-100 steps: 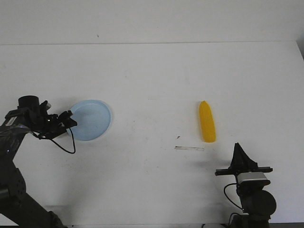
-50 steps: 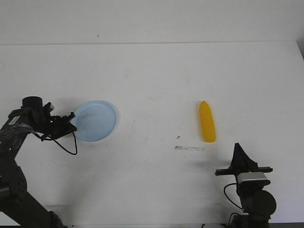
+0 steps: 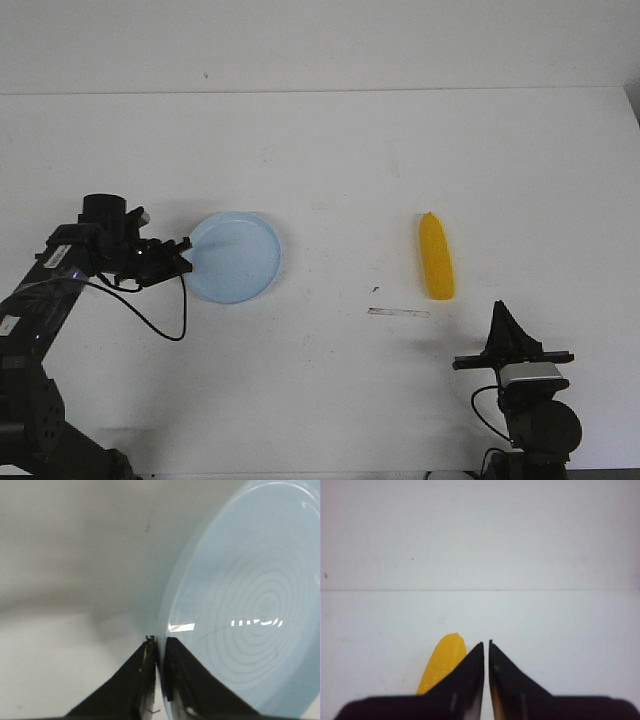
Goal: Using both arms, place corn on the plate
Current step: 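Push the blue plate with the left gripper toward the yellow corn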
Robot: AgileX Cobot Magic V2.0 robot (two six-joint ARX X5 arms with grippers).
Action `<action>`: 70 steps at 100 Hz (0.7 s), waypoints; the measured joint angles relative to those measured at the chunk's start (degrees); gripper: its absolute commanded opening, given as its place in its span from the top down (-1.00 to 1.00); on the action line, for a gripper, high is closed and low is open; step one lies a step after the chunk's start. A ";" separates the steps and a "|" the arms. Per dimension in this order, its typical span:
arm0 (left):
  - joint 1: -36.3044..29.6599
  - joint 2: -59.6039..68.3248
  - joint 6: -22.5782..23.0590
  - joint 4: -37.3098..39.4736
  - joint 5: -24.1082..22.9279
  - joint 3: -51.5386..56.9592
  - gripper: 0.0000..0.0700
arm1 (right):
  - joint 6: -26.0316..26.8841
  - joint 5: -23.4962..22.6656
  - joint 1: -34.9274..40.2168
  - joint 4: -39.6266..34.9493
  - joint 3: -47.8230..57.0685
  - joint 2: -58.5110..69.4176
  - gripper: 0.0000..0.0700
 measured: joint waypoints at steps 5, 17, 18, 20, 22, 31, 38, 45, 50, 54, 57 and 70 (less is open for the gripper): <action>-2.08 0.00 -0.42 0.11 -0.02 0.00 1.00 | 0.00 0.00 0.00 0.00 0.00 0.00 0.96; -7.54 0.00 -2.08 1.90 0.00 0.00 1.00 | 0.00 0.00 0.00 0.00 0.00 0.00 0.96; -8.00 0.00 -2.36 2.14 0.00 0.00 1.00 | 0.00 0.00 0.00 0.00 0.00 0.00 0.96; -8.92 0.00 -2.84 2.56 0.00 0.00 1.00 | 0.00 0.00 0.00 0.00 0.00 0.00 0.96; -9.81 0.00 -3.39 2.93 -0.02 0.00 1.00 | 0.00 0.00 0.00 0.00 0.00 0.00 0.96; -13.88 0.00 -6.10 4.59 -0.50 0.00 1.00 | 0.00 0.00 0.00 0.00 0.00 0.00 0.96; -16.98 0.00 -8.22 6.32 -1.68 0.00 1.00 | 0.00 0.00 0.00 0.00 0.00 0.00 0.96; -20.02 0.00 -10.19 7.61 -4.09 0.00 1.00 | 0.00 0.00 0.00 0.00 0.00 0.00 0.96; -22.08 0.00 -11.52 8.39 -6.03 0.00 1.00 | 0.00 0.00 0.00 0.00 0.00 0.00 0.96; -23.52 0.04 -12.59 8.94 -7.04 0.00 1.00 | 0.00 0.00 0.00 0.00 0.00 0.00 0.96; -24.39 0.13 -13.49 9.29 -7.17 0.00 1.00 | 0.00 0.00 0.00 0.00 0.00 0.00 0.96; -26.80 1.84 -16.98 11.30 -7.23 0.00 1.00 | 0.00 0.00 0.00 0.00 0.00 0.00 0.96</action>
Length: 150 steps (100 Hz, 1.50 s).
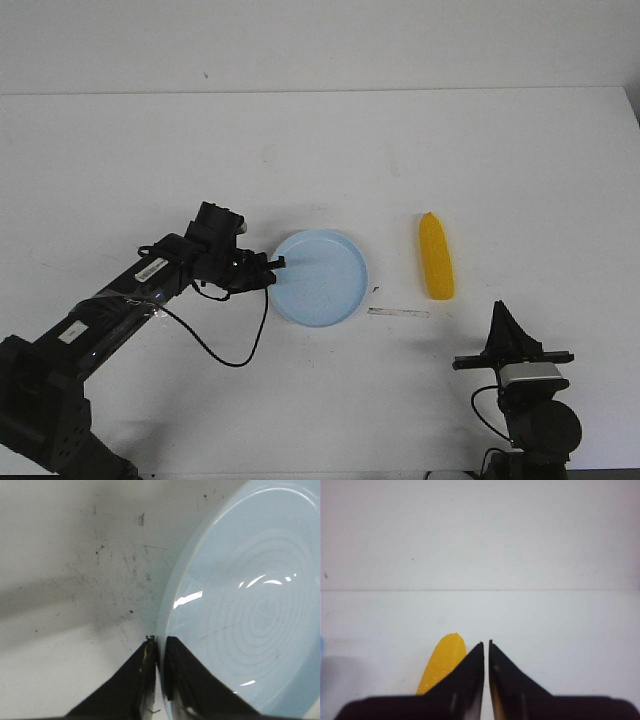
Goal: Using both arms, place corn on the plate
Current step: 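Push the blue plate with the left gripper toward the yellow corn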
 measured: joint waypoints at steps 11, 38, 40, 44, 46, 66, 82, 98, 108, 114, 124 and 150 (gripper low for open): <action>-0.74 1.36 -2.19 0.37 -0.09 0.00 1.00 | 0.00 0.00 0.00 -0.02 0.00 0.00 0.96; 1.77 1.38 -3.50 0.79 -0.11 0.00 1.00 | 0.00 0.00 0.00 0.00 0.00 0.00 0.96; 2.08 1.38 -3.50 0.81 -0.13 -0.02 1.00 | 0.00 0.00 0.00 0.00 0.00 0.00 0.96; 2.69 1.38 -3.52 0.79 -0.26 -0.02 1.00 | 0.00 0.00 0.00 0.00 0.00 0.00 0.96; 2.91 1.38 -3.52 0.79 -0.39 -0.02 1.00 | 0.00 0.00 0.00 0.00 0.00 0.00 0.96; 2.49 1.53 -3.50 0.85 -0.42 -0.02 1.00 | 0.00 0.00 0.00 0.00 0.00 0.00 0.96; 2.19 3.43 -3.50 0.81 -0.28 -0.02 0.99 | 0.00 0.00 0.00 0.00 0.00 0.00 0.96; 2.23 4.09 -3.50 0.87 -0.24 -0.02 0.63 | 0.00 0.00 0.00 0.00 0.00 0.00 0.96; 2.21 4.09 -3.50 0.85 -0.07 -0.02 0.60 | 0.00 0.00 0.00 0.00 0.00 0.00 0.96; 2.21 4.09 -3.50 0.87 0.17 0.00 0.60 | 0.00 0.00 0.00 0.00 0.00 0.00 0.96; 2.23 4.07 -3.52 0.87 0.85 -0.02 0.47 | 0.00 0.00 0.00 0.00 0.00 0.00 0.96; 2.21 -0.04 -2.64 0.83 1.46 -0.02 0.42 | 0.00 0.00 0.00 0.00 0.00 0.00 0.96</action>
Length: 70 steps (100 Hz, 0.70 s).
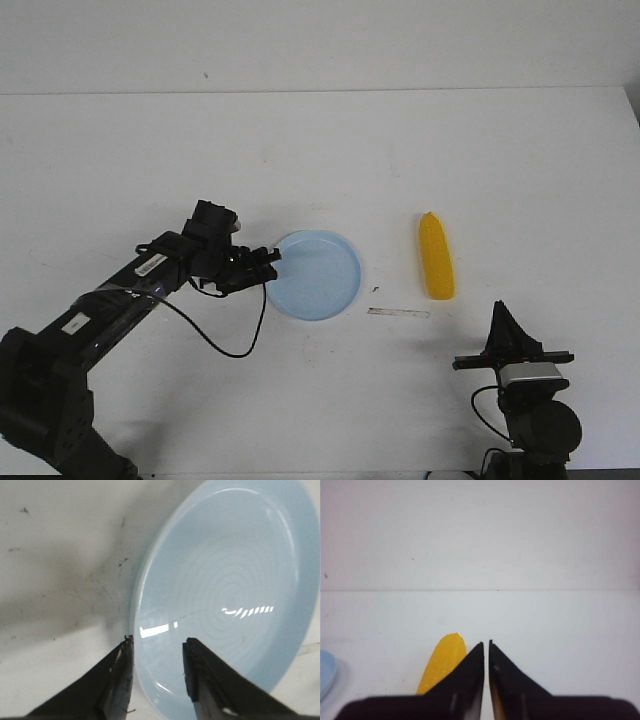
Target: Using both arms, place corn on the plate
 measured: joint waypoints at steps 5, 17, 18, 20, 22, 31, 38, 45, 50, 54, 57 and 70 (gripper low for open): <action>0.04 -1.64 0.92 0.04 -0.07 0.00 0.44 | 0.00 0.00 0.00 0.00 0.00 0.00 0.96; 0.63 -5.09 4.17 0.04 -2.91 0.00 0.70 | 0.00 0.00 0.00 0.00 0.00 0.00 0.96; 0.74 -5.31 4.52 0.04 -3.37 0.02 0.73 | 0.00 0.00 0.00 0.00 0.00 0.00 0.96; 0.92 -5.86 5.18 0.04 -4.55 0.00 0.81 | 0.00 0.02 0.00 0.00 0.00 0.00 0.96; 1.16 -6.29 5.84 0.09 -6.01 0.02 0.85 | 0.00 0.00 0.00 0.00 0.00 0.00 0.96; 2.08 -8.57 8.85 0.87 -12.74 0.00 0.97 | 0.00 0.00 0.00 0.00 0.00 0.00 0.96; 2.89 -10.49 11.39 3.04 -16.50 -0.11 1.00 | 0.00 0.00 0.00 0.00 0.00 0.00 0.96; 3.54 -12.66 13.70 4.94 -17.59 -0.28 1.00 | 0.00 0.00 0.00 0.00 0.00 0.00 0.96; 3.93 -14.36 14.99 6.73 -17.62 -0.70 1.00 | 0.00 0.00 0.00 0.00 0.00 0.00 0.96; 4.35 -15.72 15.78 8.15 -17.59 -1.07 1.00 | 0.00 0.00 0.00 0.00 0.00 0.00 0.96; 4.68 -16.83 16.24 9.73 -17.59 -1.62 1.00 | 0.00 0.00 0.00 0.00 0.00 0.00 0.96; 6.56 -22.67 18.88 19.21 -17.59 -6.49 1.00 | 0.00 0.00 0.00 0.00 0.00 0.00 0.96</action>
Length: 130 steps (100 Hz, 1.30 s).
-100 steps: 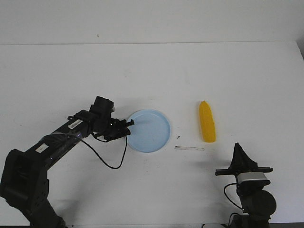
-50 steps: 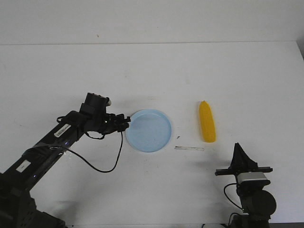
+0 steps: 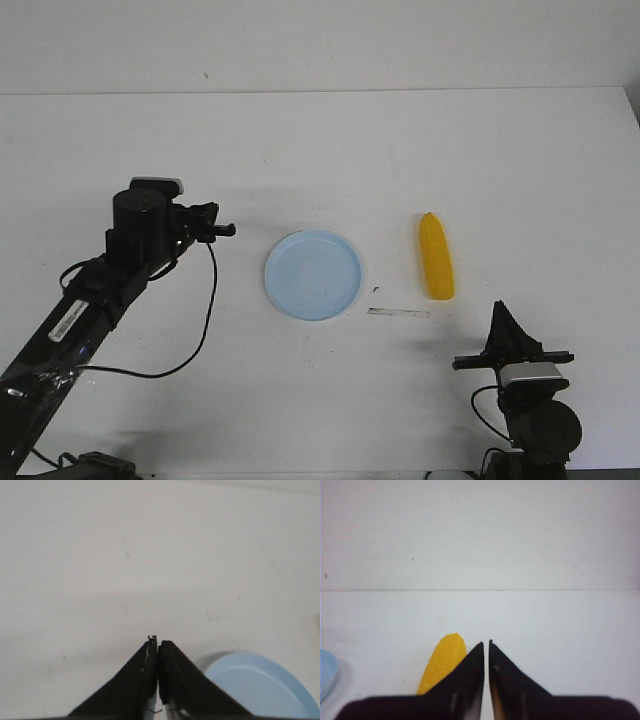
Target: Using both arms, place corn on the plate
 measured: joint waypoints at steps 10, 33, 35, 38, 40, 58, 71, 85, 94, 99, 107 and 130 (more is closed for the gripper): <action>1.84 -5.40 2.29 8.90 -0.02 -5.99 1.00 | 0.00 0.00 0.00 0.00 0.00 0.00 0.96; 7.28 -17.73 8.50 17.86 -0.04 -18.67 1.00 | 0.00 0.00 0.00 0.00 0.00 0.00 0.96; 7.85 -18.73 8.87 17.79 -0.04 -19.56 1.00 | 0.00 0.00 0.00 -0.02 0.00 0.00 0.96; 8.63 -20.26 9.20 17.70 -0.07 -20.90 1.00 | 0.00 0.00 0.00 0.00 0.00 0.00 0.96; 9.18 -21.33 9.42 17.68 -0.13 -21.77 1.00 | 0.00 0.00 0.00 0.00 0.00 0.00 0.96; 11.78 -32.20 12.02 17.73 -0.11 -29.40 1.00 | 0.00 0.00 0.00 0.00 0.00 0.00 0.96; 12.66 -40.28 13.14 17.70 -0.15 -34.95 1.00 | 0.00 0.00 0.00 0.00 0.00 0.00 0.96; 12.70 -48.13 13.35 17.64 -0.11 -40.13 1.00 | 0.00 0.00 0.00 0.00 0.00 0.00 0.96; 12.70 -52.50 13.35 16.92 -0.13 -42.18 1.00 | 0.00 0.00 0.00 0.00 0.00 0.00 0.96; 12.70 -54.34 13.35 15.69 -0.11 -42.27 1.00 | 0.00 0.00 0.00 0.00 0.00 0.00 0.96; 12.70 -56.72 13.35 15.45 -0.11 -42.27 1.00 | 0.00 0.00 0.00 0.00 0.00 0.00 0.96; 12.70 -61.99 13.35 15.39 -0.11 -42.27 1.00 | 0.00 0.00 0.00 0.00 0.00 0.00 0.96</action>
